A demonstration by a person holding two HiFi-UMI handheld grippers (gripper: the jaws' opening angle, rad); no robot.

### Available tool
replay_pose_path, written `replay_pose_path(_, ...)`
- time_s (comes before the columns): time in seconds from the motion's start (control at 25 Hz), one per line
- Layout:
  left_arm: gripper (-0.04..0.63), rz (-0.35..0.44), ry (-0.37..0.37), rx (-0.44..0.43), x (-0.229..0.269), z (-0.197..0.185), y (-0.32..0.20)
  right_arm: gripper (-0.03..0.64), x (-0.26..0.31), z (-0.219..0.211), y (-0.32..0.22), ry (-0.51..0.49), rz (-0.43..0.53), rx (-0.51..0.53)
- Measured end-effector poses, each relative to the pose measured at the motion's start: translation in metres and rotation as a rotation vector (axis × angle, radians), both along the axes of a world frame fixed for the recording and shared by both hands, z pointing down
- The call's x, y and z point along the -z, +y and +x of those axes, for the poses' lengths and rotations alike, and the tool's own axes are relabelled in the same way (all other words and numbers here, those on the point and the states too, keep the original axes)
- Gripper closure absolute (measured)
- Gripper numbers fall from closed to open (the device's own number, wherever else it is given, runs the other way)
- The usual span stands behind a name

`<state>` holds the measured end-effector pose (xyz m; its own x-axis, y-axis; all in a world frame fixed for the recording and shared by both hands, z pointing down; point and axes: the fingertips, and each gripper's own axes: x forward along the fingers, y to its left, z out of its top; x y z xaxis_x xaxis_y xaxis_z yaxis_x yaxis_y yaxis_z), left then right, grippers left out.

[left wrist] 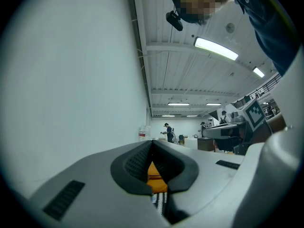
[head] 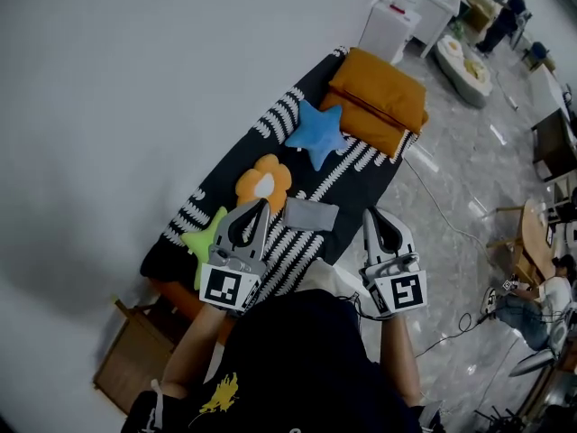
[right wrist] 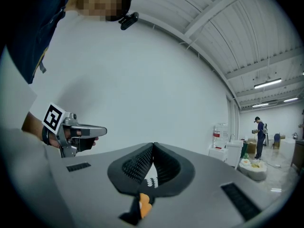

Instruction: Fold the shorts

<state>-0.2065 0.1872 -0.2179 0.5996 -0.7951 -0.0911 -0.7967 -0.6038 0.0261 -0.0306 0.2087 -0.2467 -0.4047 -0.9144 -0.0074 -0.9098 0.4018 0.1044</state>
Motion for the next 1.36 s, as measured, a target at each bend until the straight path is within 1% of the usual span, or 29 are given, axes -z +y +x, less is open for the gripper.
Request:
replay_pose_path(0.16, 0.581, -0.007, 0.0, -0.002, -0.001, -0.01, -0.004, 0.6, -0.001, -0.01, -0.005, 0.007, -0.007, 0.002)
replay_pose_path(0.28, 0.581, -0.013, -0.005, -0.011, -0.003, -0.012, -0.004, 0.6, -0.016, -0.008, -0.002, 0.062, -0.063, -0.003)
replay_pose_path(0.32, 0.581, -0.015, -0.006, -0.015, -0.004, -0.012, -0.004, 0.6, -0.016, -0.009, -0.002, 0.064, -0.059, -0.004)
replay_pose_path(0.48, 0.581, -0.023, -0.005, -0.031, -0.011, -0.012, -0.004, 0.6, -0.003, -0.014, -0.004, 0.005, -0.004, -0.022)
replay_pose_path(0.68, 0.581, -0.028, -0.008, -0.05, -0.013, -0.011, -0.004, 0.6, -0.01, -0.014, -0.001, 0.016, -0.021, -0.023)
replay_pose_path(0.8, 0.581, -0.028, -0.007, -0.049, -0.012, -0.013, -0.005, 0.6, -0.003, -0.017, -0.003, 0.009, -0.003, -0.036)
replay_pose_path(0.96, 0.581, -0.027, -0.006, -0.046, -0.009, -0.016, -0.005, 0.6, 0.002, -0.019, -0.001, 0.012, -0.003, -0.038)
replay_pose_path(1.04, 0.581, -0.027, -0.008, -0.051, -0.01, -0.015, -0.006, 0.6, 0.0, -0.018, -0.001, 0.016, -0.014, -0.047)
replay_pose_path(1.16, 0.583, -0.029, -0.013, -0.059, -0.014, -0.013, -0.006, 0.6, -0.004, -0.016, -0.001, 0.013, -0.004, -0.043)
replay_pose_path(1.36, 0.581, -0.019, -0.007, -0.06, -0.015, -0.014, -0.006, 0.6, -0.003, -0.015, -0.002, -0.006, 0.003, -0.068)
